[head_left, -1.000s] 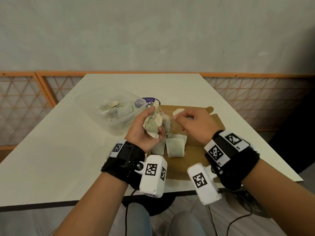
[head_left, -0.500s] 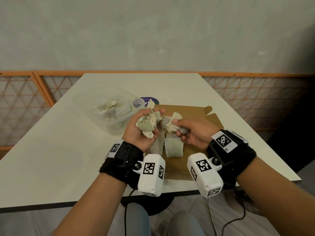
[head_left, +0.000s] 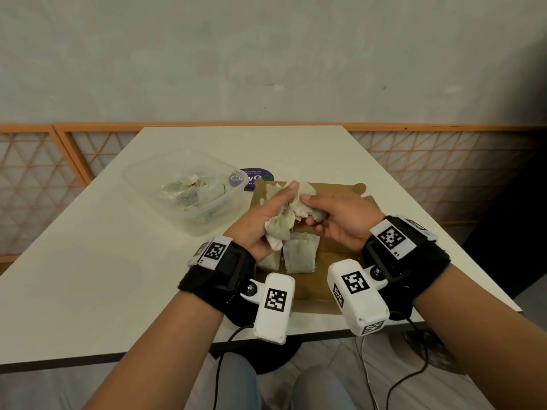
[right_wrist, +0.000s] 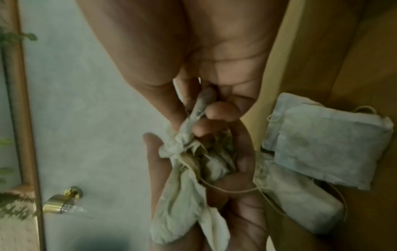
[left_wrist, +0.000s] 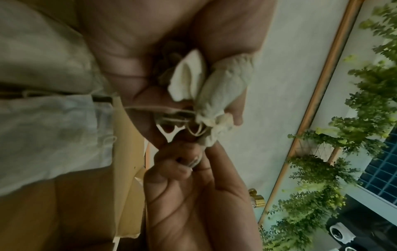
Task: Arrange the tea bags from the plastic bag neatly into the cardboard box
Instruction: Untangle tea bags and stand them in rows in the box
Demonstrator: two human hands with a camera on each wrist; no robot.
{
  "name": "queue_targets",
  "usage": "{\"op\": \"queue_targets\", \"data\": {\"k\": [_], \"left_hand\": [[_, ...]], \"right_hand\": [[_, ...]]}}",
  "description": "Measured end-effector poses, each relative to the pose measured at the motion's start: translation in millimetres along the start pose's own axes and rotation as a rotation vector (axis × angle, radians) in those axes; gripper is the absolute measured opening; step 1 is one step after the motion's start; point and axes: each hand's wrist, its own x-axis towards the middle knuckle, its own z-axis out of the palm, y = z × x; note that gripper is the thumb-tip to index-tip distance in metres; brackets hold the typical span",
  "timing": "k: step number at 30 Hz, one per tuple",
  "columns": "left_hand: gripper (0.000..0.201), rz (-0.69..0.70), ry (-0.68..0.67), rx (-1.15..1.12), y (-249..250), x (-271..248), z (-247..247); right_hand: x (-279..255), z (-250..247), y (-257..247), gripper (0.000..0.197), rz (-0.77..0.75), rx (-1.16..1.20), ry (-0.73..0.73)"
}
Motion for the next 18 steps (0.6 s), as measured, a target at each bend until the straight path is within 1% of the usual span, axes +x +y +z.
{"op": "queue_targets", "data": {"k": [1, 2, 5, 7, 9, 10, 12, 13, 14, 16, 18], "left_hand": [[0.029, -0.008, -0.001, -0.006, -0.6, 1.4, -0.5], [0.026, -0.010, 0.025, -0.027, -0.4, 2.0, -0.7], [0.007, -0.002, 0.137, -0.091, -0.1, 1.2, -3.9], [0.014, -0.011, 0.165, -0.144, 0.0, -0.3, -4.2], [0.021, -0.028, 0.184, -0.246, 1.1, 0.4, -5.1], [0.019, -0.046, 0.187, -0.288, 0.8, 1.1, -5.6], [0.005, -0.077, 0.170, -0.340, 0.8, 1.5, -4.7], [0.010, -0.082, 0.162, -0.360, 0.3, 1.7, -3.9], [0.014, -0.089, 0.154, -0.385, -0.1, 2.0, -3.1], [0.016, -0.087, 0.140, -0.420, 0.8, 1.4, -1.4], [0.016, -0.091, 0.140, -0.454, 1.7, 0.4, -0.5]], "right_hand": [[0.4, 0.3, -1.4, 0.011, -0.006, -0.027, 0.014], [0.8, -0.4, -3.0, 0.011, -0.014, -0.054, 0.041], [0.5, -3.9, -6.7, 0.009, -0.044, -0.109, 0.105], [-0.2, -5.0, -6.9, 0.009, -0.066, -0.104, 0.121], [0.0, -4.6, -5.8, 0.007, -0.098, -0.108, 0.148], [0.6, -3.9, -4.8, 0.007, -0.121, -0.127, 0.169], [1.6, -2.1, -3.0, 0.010, -0.175, -0.190, 0.221], [1.6, -1.4, -2.3, 0.012, -0.206, -0.225, 0.236], [1.4, -0.9, -1.7, 0.014, -0.234, -0.251, 0.236], [-0.5, 0.2, -2.3, 0.013, -0.272, -0.248, 0.188], [-4.4, 0.8, -3.8, 0.002, -0.288, -0.232, 0.116]]}}
